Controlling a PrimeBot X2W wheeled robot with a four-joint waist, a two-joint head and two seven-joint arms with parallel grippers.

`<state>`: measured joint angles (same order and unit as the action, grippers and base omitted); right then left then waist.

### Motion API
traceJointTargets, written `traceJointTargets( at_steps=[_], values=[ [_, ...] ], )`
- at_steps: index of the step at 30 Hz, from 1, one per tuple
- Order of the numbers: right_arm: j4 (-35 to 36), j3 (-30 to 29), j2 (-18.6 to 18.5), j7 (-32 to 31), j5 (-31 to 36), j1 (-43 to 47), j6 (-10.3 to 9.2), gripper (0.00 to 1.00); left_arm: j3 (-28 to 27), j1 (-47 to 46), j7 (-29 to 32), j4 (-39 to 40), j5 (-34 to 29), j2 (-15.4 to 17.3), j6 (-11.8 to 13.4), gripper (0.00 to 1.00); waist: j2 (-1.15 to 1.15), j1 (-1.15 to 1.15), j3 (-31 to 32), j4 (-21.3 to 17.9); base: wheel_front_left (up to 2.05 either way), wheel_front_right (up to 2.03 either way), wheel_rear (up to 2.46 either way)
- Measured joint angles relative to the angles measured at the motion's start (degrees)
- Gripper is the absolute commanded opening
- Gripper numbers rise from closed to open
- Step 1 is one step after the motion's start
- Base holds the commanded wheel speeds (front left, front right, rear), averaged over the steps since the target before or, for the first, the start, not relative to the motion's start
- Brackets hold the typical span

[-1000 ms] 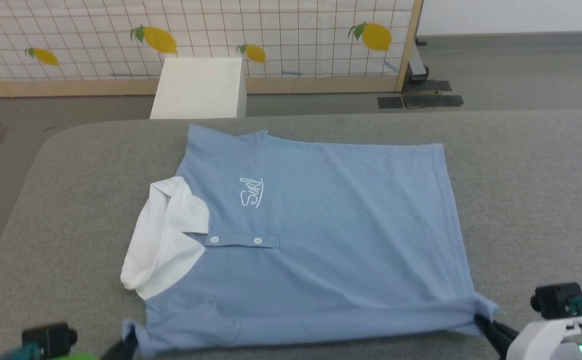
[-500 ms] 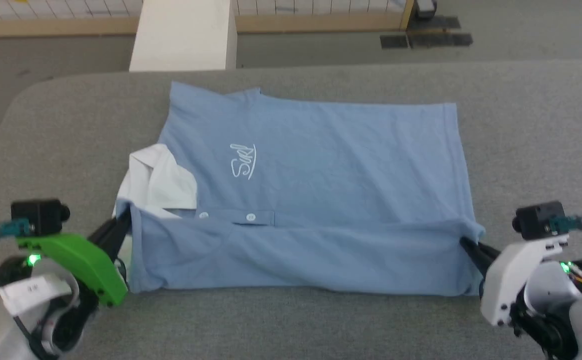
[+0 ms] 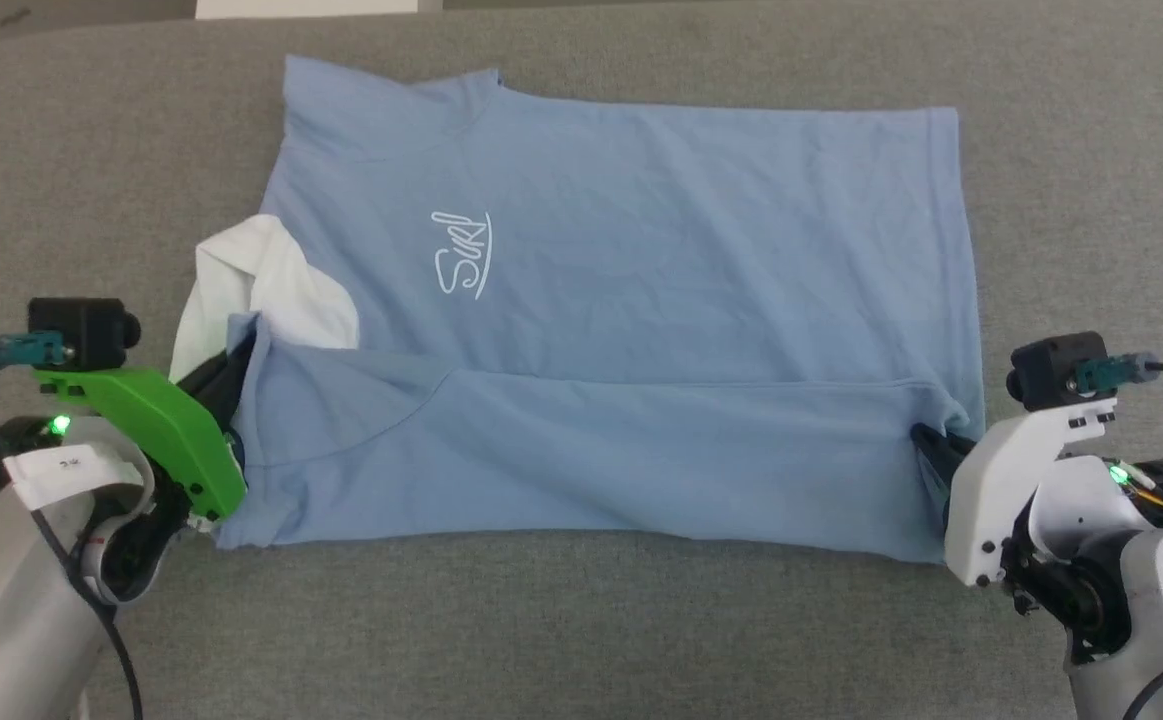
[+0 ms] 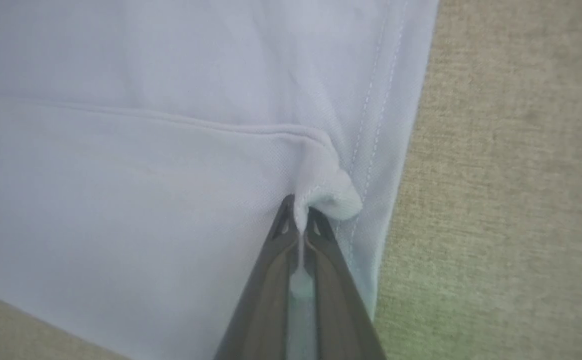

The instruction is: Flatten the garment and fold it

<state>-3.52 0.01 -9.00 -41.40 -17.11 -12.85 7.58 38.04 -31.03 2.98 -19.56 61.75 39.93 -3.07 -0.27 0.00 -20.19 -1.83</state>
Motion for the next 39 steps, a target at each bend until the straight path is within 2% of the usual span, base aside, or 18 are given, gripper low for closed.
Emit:
traceJointTargets(
  at_steps=[6, 7, 8, 9, 13, 16, 22, 23, 26, 28, 31, 34, 39],
  values=[
    [0.44, -0.69, 1.02, -2.57, 0.34, -0.36, 0.02, 0.0, 1.13, -1.04, 1.26, -5.0, 0.3, -1.74, -1.24, 0.0, 0.0, 0.0, -0.15, -0.27, 0.0, 0.0, 0.0],
    [0.4, -1.08, 1.27, -3.35, 0.47, -0.35, 0.02, 0.03, 1.26, -1.2, 1.46, -5.6, 0.38, -2.08, -1.42, 0.22, 0.0, 0.0, 0.14, -0.26, 0.0, 0.0, 0.0],
    [0.47, -1.19, 1.37, -3.97, 0.47, -0.32, 0.01, 0.87, 1.35, -1.33, 1.46, -5.99, 0.35, -2.23, -1.43, 0.98, 0.0, 0.0, 0.44, -0.25, 0.0, 0.0, 0.0],
    [0.56, -1.4, 1.47, -4.42, 0.43, -0.31, 0.01, 1.0, 1.43, -1.38, 1.46, -6.39, 0.32, -2.38, -1.43, 1.0, 0.0, 0.0, 0.86, -0.23, 0.0, 0.0, 0.0],
    [1.58, -2.88, 1.68, -5.06, 0.05, 0.89, 0.01, 1.0, 1.26, -1.37, 0.85, -7.09, 0.35, -2.9, -1.15, 1.0, 0.0, 0.0, 3.0, -0.14, 0.0, 0.0, 0.0],
    [3.11, -4.43, 1.15, -5.1, -0.7, 2.18, 0.0, 1.0, 0.04, -1.26, 0.09, -6.42, 1.13, -2.7, -0.05, 1.0, 0.0, 0.0, 5.17, -0.11, 0.0, 0.0, 0.0],
    [8.94, -8.28, 0.0, -5.26, -2.72, 4.75, 0.0, 1.0, -2.65, 1.23, -1.0, -1.68, 2.8, -0.7, 4.12, 1.0, 0.0, 0.0, 10.49, -0.16, 0.0, 0.0, 0.0],
    [11.85, -9.93, -0.34, -1.19, -2.71, 5.74, 0.0, 1.0, -4.9, 3.47, -5.49, 1.58, 3.03, 0.22, 6.28, 1.0, 0.0, 0.0, 12.84, -0.19, 0.0, 0.0, 0.0],
    [13.85, -10.61, -0.45, 6.1, -2.68, 6.73, 0.0, 1.0, -7.79, 6.89, -13.97, 5.03, 2.03, 0.51, 8.16, 1.0, 0.0, 0.0, 15.18, -0.21, 0.0, 0.0, 0.0],
    [14.18, -10.76, -0.2, 10.78, -2.66, 8.22, -0.01, 1.0, -9.12, 9.82, -16.5, 6.78, 0.43, 0.37, 9.47, 1.0, 0.0, 0.0, 16.35, -0.2, 0.0, 0.0, 0.0],
    [14.11, -10.96, -0.27, 18.56, -1.67, 10.77, 0.0, 1.0, -11.39, 14.25, -17.53, 9.24, -2.88, -0.64, 10.81, 1.0, 0.0, 0.0, 17.7, -0.06, 0.0, 0.0, 0.0],
    [12.82, -11.13, 0.04, 24.96, -0.54, 13.63, 0.0, 1.0, -15.75, 18.33, -17.71, 12.13, -7.9, -3.69, 11.41, 1.0, 0.0, 0.0, 18.37, 0.37, 0.0, 0.0, 0.0],
    [8.67, -10.39, 1.31, 31.79, 0.34, 17.04, 0.0, 1.0, -22.75, 25.76, -17.77, 13.67, -15.67, -9.54, 10.07, 1.0, 0.0, 0.0, 18.7, 0.61, 0.0, 0.0, 0.0]
  ],
)
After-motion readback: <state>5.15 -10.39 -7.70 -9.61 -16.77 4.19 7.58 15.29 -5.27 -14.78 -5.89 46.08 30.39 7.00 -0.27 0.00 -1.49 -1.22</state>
